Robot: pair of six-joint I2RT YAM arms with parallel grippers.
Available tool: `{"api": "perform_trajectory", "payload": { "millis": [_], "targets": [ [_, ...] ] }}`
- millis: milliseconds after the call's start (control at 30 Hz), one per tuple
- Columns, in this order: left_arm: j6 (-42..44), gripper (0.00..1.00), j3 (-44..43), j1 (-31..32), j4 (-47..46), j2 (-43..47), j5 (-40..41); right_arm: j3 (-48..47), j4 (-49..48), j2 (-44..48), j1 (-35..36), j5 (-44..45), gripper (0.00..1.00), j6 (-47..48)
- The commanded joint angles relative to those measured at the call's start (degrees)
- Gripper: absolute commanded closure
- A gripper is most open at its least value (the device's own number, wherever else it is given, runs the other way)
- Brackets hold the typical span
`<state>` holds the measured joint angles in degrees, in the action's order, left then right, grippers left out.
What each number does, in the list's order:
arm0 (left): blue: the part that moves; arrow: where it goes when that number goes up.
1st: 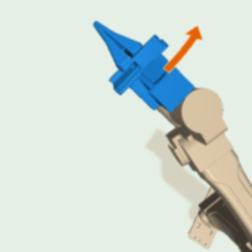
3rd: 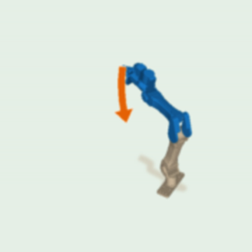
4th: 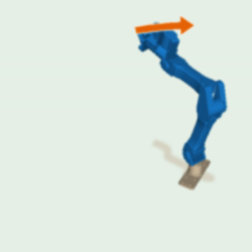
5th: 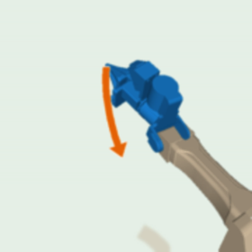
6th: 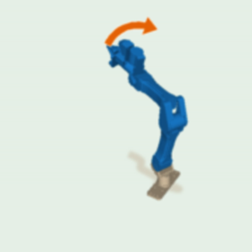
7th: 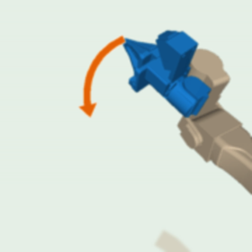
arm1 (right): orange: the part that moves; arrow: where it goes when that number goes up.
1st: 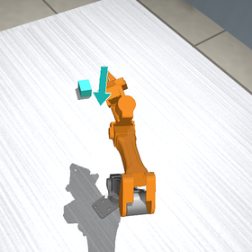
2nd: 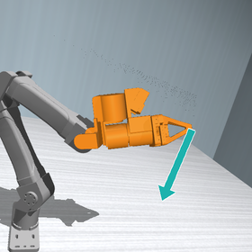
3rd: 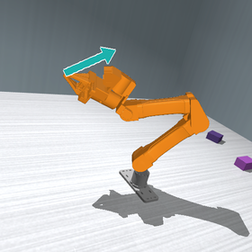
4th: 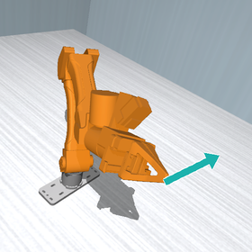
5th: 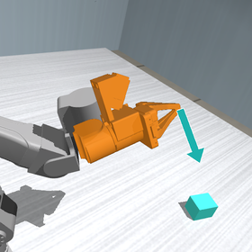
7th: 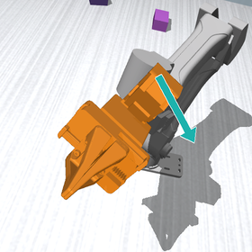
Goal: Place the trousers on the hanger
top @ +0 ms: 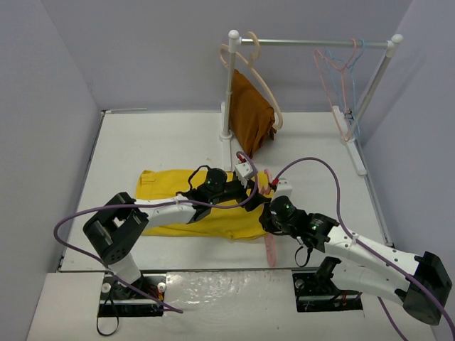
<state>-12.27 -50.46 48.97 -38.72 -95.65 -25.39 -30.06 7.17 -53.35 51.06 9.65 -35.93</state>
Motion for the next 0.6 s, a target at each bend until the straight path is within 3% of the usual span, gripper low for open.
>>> {"api": "perform_trajectory", "payload": {
  "millis": [0, 567],
  "targets": [
    [-0.7, 0.41, -4.2, 0.0, -9.3, 0.4, -3.5, -3.0, -5.9, 1.2, 0.5, -2.2, 1.0, 0.5],
    [-1.4, 0.38, -3.8, -0.8, -16.1, -1.3, -9.7, -2.6, -6.6, 2.0, 0.5, -3.3, 1.0, 0.6]
  ]
}}
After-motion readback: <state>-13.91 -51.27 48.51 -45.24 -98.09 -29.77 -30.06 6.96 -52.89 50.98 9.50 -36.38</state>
